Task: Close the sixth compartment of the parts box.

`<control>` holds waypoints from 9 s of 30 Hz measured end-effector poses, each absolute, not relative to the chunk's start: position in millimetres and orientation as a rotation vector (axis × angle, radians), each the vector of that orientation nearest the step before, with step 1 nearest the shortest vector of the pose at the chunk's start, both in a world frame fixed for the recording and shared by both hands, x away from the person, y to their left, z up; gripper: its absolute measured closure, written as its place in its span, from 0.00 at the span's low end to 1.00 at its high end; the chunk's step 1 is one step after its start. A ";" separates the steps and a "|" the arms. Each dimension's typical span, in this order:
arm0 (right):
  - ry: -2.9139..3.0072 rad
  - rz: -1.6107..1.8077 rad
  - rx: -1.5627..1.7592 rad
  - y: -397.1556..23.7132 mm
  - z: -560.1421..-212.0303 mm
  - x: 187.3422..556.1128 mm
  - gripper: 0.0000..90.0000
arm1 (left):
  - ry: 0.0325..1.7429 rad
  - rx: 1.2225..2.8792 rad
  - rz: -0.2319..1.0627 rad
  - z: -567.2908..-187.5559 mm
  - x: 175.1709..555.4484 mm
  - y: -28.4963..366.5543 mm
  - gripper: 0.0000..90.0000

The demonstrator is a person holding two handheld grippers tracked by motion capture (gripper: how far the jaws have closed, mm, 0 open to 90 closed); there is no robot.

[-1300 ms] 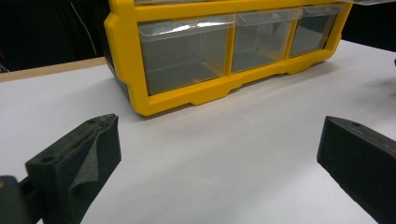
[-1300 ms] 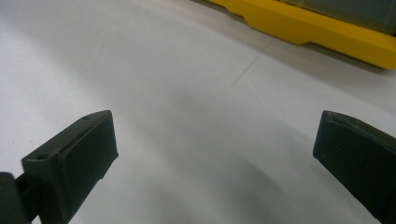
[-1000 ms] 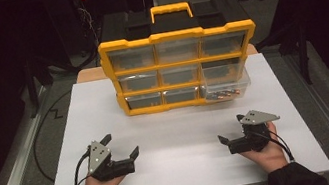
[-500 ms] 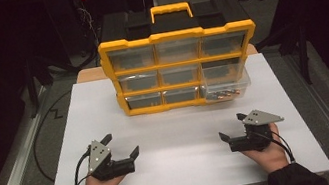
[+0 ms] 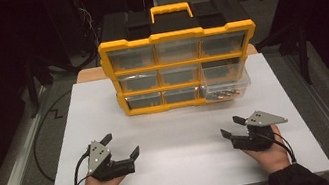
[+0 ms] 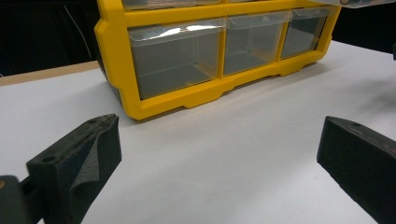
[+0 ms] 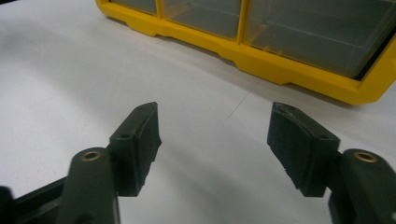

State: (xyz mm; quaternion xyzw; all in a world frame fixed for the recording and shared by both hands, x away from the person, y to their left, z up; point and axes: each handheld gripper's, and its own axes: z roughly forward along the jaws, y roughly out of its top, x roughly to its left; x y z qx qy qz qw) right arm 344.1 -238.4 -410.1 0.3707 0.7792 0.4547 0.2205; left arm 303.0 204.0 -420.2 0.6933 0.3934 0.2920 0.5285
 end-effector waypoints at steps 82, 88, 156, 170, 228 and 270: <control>1.912 1.332 1.076 -232.7 -341.5 368.5 1.00 | 0.922 1.651 0.688 -418.6 302.8 207.3 0.01; 1.907 1.326 1.064 -230.7 -338.3 367.9 1.00 | 0.922 1.650 0.686 -418.6 302.9 207.2 0.01; 1.876 1.262 1.045 -218.4 -316.9 385.5 1.00 | 0.914 1.655 0.685 -417.6 301.8 208.1 0.01; 1.870 1.241 1.058 -217.0 -315.6 395.7 1.00 | 0.915 1.655 0.684 -417.4 301.7 208.7 0.01; 1.847 1.169 1.118 -207.3 -313.8 442.6 1.00 | 0.924 1.638 0.679 -417.0 300.6 210.9 0.01; 2.001 1.287 1.075 -223.3 -335.0 378.5 0.43 | 0.923 1.647 0.678 -417.5 300.7 208.6 0.01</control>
